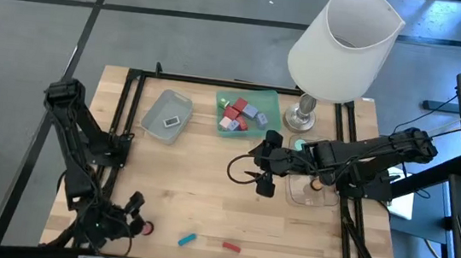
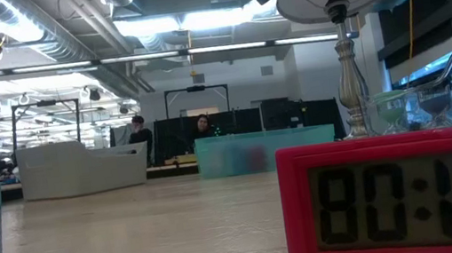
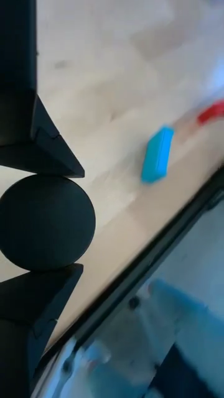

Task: Pick & Place Office items
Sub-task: Put the red hourglass into the transparent bin

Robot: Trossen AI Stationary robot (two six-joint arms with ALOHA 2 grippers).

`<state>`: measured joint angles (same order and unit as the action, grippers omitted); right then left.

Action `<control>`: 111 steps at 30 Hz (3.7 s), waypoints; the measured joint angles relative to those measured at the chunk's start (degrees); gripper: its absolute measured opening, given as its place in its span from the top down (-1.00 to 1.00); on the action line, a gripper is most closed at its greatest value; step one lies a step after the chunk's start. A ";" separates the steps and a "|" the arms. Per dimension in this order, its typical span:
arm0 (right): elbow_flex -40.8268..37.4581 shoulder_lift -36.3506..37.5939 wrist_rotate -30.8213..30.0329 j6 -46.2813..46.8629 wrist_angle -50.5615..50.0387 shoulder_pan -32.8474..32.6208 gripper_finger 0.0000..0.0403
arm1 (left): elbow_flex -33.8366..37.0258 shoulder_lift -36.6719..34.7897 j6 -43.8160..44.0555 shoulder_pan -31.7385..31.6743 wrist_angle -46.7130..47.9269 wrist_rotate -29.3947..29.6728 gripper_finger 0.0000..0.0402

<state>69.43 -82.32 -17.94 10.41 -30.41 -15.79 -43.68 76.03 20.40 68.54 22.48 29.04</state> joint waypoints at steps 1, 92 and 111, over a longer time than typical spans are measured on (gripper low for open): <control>0.00 0.02 0.01 0.00 0.02 -0.02 -0.45 | 0.00 -0.37 0.00 -0.26 0.00 1.20 -0.07; 5.75 0.00 -0.71 -34.48 36.89 -1.68 -0.97 | -0.09 -15.30 -47.76 -33.15 -77.03 5.13 -0.08; 5.73 -4.74 6.98 -36.34 54.47 -1.01 -0.96 | -0.09 -11.97 -49.53 -42.62 -80.44 -11.19 -0.08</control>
<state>75.16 -87.07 -10.96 -25.92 24.05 -16.80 -43.77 64.06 -29.12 25.93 -57.96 17.85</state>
